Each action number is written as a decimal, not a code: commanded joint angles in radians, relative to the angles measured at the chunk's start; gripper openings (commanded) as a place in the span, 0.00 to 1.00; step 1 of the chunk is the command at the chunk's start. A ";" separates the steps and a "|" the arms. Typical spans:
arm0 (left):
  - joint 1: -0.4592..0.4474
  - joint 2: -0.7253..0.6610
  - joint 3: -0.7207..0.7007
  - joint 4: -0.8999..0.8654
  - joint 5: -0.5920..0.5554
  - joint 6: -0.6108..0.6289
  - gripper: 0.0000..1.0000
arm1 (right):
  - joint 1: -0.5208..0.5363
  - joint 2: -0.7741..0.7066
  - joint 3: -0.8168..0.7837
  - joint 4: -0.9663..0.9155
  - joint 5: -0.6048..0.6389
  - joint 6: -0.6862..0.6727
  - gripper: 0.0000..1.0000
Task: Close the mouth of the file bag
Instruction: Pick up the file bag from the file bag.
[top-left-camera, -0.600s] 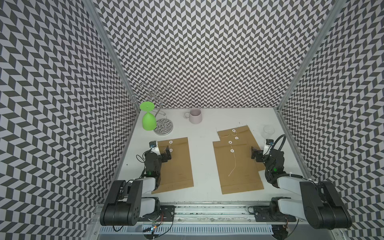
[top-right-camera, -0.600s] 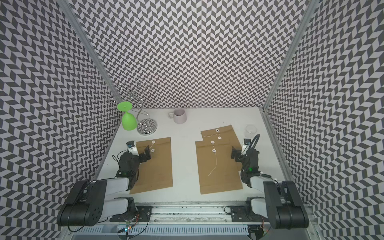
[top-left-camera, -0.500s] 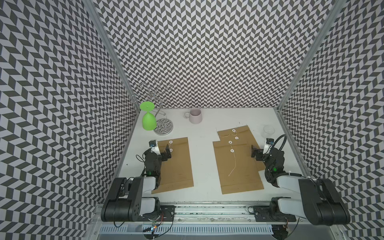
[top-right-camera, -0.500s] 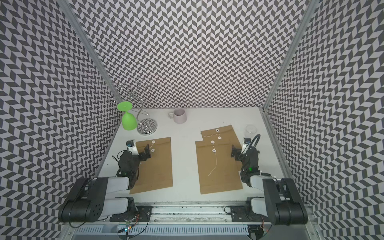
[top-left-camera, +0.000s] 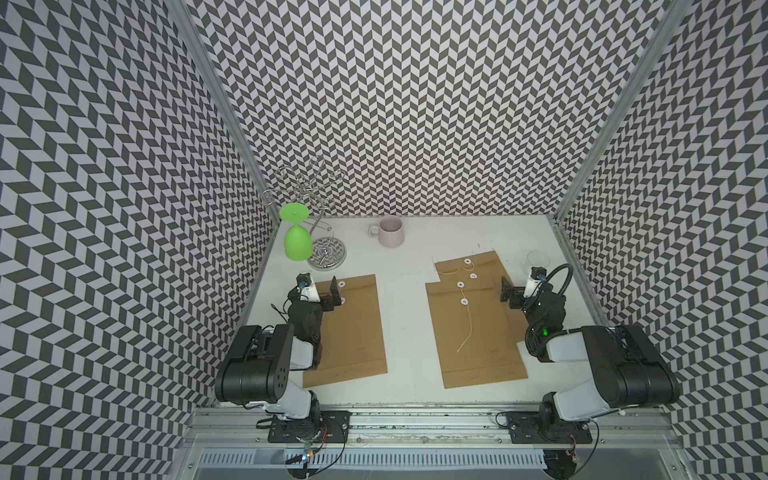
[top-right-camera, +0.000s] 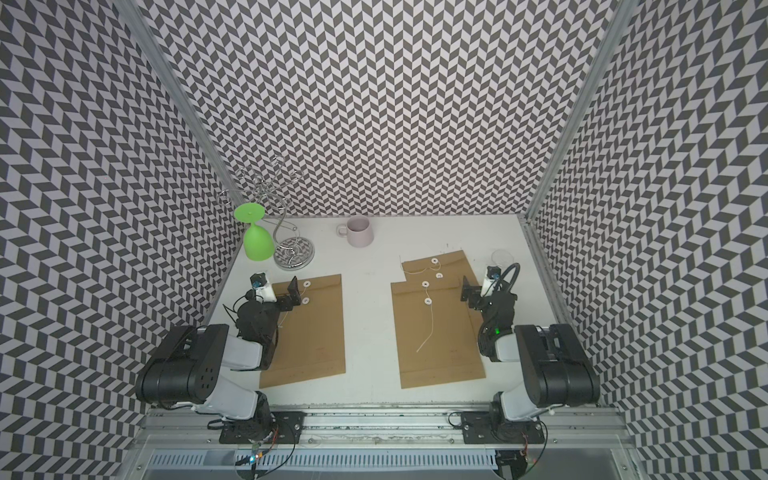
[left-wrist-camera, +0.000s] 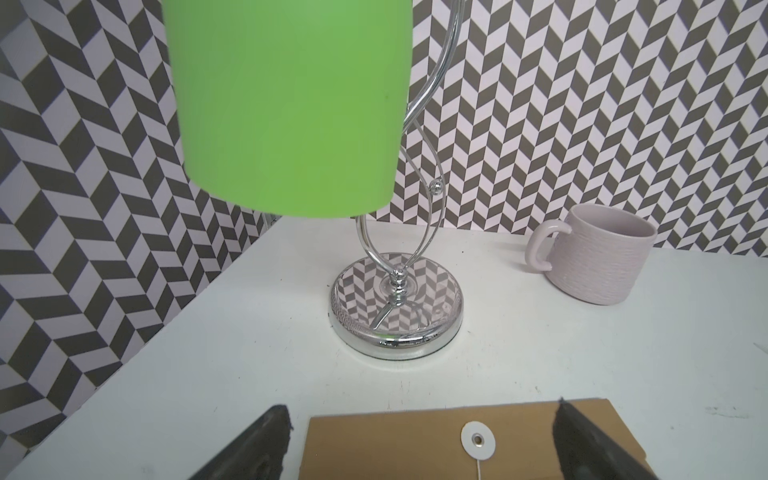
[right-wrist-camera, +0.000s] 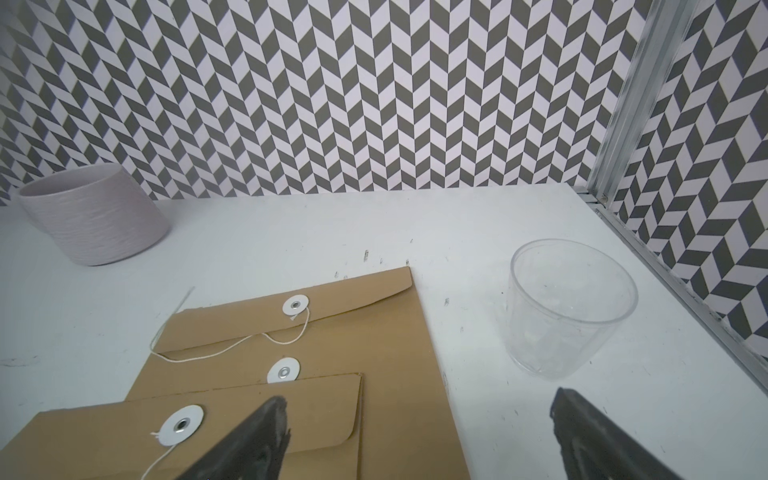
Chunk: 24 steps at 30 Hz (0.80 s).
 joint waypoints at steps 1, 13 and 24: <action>0.008 0.011 0.023 0.061 0.020 0.015 0.99 | 0.006 0.012 0.018 0.114 -0.004 -0.017 0.99; 0.011 0.010 0.027 0.054 0.022 0.015 1.00 | 0.000 0.012 0.018 0.115 -0.014 -0.016 0.99; -0.066 -0.145 0.130 -0.254 -0.127 0.064 1.00 | 0.048 -0.156 0.175 -0.270 0.083 0.020 0.99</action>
